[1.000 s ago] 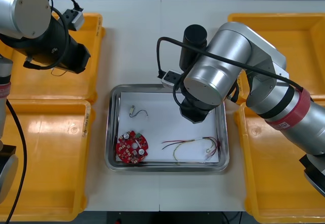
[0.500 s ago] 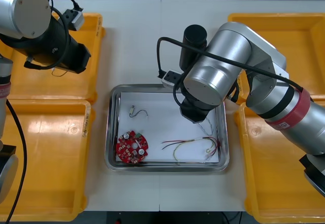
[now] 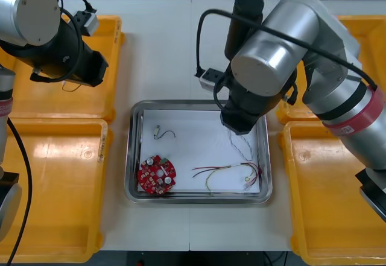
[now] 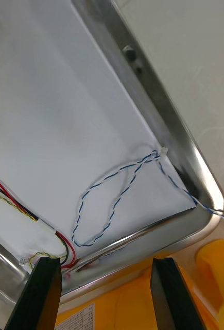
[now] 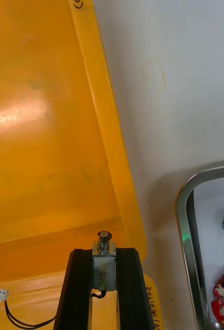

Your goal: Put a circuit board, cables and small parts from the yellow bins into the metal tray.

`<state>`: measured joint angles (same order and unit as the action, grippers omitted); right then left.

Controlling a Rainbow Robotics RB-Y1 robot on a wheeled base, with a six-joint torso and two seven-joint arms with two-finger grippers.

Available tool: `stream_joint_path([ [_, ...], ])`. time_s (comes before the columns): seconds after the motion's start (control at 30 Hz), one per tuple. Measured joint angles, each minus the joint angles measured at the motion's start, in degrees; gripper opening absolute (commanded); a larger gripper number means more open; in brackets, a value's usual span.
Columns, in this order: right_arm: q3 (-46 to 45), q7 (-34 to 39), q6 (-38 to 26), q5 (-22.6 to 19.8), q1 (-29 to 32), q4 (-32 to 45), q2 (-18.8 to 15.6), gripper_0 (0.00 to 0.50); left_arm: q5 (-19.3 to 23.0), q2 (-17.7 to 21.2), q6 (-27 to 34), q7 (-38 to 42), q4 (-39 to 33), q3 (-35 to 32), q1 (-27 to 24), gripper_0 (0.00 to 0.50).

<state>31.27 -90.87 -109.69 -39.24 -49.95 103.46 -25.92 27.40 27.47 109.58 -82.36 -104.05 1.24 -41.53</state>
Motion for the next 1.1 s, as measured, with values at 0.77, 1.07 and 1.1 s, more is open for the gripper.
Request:
stream_joint_path([
  [0.77, -16.47, 12.57, -0.07, -2.98, -4.86, -8.90, -6.49, 0.500, 0.66, 0.00, 0.01, 2.48, -0.02, 0.00, 0.00, 0.000],
  [1.07, -23.81, 14.69, -0.08, 4.69, -7.83, -21.66, -6.53, 0.500, 1.01, -0.01, 0.02, 2.49, -0.03, 0.00, 0.00, 0.000],
  [1.1, -24.64, 14.69, -0.08, 5.27, -8.11, -22.85, -6.53, 0.500, 1.05, -0.01, 0.02, 2.50, -0.03, 0.00, 0.00, 0.000],
])
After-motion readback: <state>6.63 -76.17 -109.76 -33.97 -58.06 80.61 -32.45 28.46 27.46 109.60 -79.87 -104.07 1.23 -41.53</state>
